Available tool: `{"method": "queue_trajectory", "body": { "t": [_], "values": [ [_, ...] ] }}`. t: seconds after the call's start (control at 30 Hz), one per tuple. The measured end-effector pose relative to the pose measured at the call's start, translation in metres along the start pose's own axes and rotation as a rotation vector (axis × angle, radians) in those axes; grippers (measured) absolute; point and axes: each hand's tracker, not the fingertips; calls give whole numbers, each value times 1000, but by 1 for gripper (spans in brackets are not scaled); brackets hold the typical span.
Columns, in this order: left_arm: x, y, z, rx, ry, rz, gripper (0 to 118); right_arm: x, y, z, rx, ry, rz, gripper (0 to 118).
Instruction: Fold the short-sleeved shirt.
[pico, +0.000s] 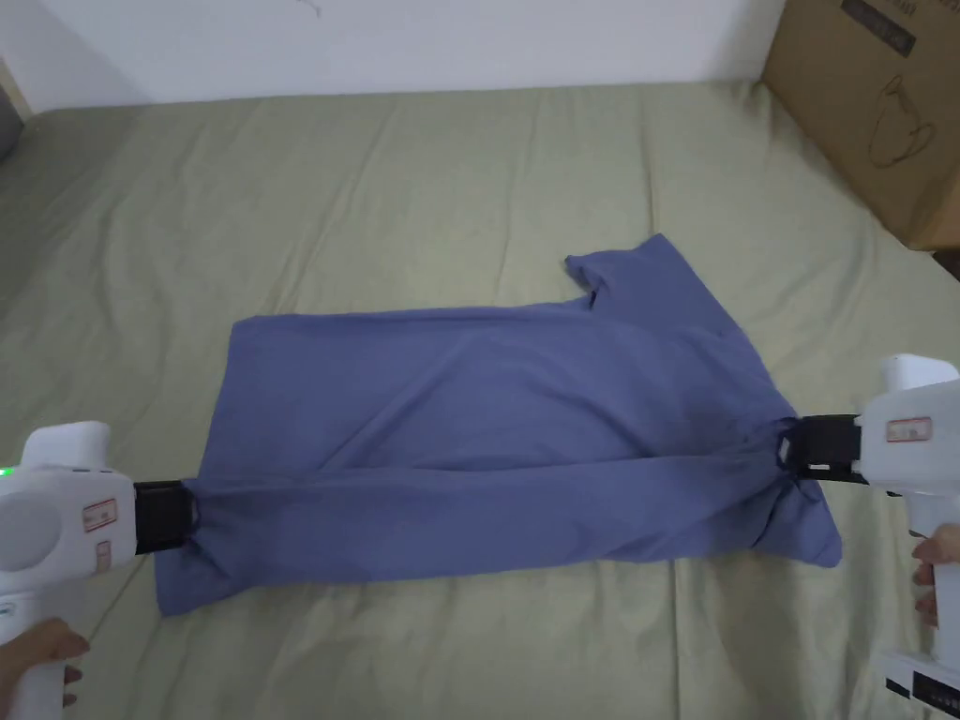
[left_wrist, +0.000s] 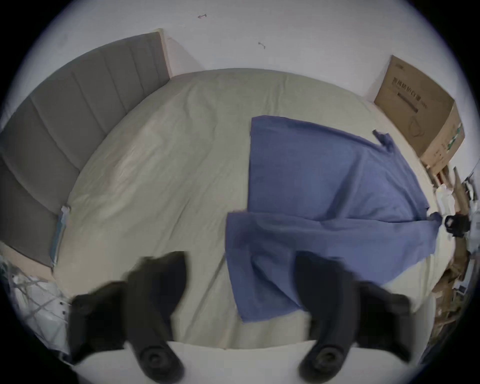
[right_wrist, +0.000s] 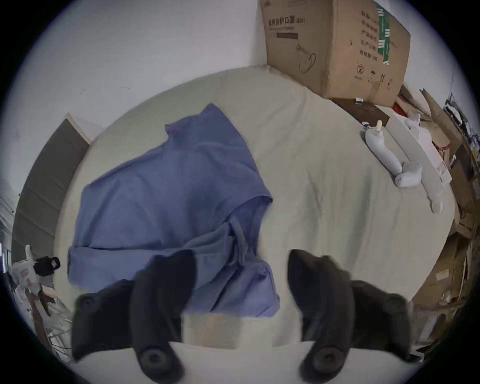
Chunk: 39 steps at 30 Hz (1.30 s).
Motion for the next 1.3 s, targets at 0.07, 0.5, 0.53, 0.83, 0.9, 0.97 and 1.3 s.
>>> {"method": "queue_trajectory", "body": {
  "t": [0.07,0.5,0.53,0.83,0.9,0.97,1.3],
  "values": [
    [-3,-21,11,-6,-16,18,0,-1,-19,14,17,-15,29,0],
    [-10,-49,-40,-61,-19,107,88,14,-87,20,-59,37,-43,0],
    [-10,-53,-51,-126,-3,119,88,11,-90,19,-65,28,-40,0],
    [3,-31,-26,-77,20,159,4,-2,-54,-25,-43,-5,-21,102],
    [5,-30,-27,-66,37,117,4,5,-48,-51,-101,6,-60,96],
    [10,-31,-24,-73,36,80,4,11,-53,-70,-175,-49,-48,58],
    [1,-28,6,-52,20,12,4,7,-44,-2,-21,38,-23,12]
  ]
}}
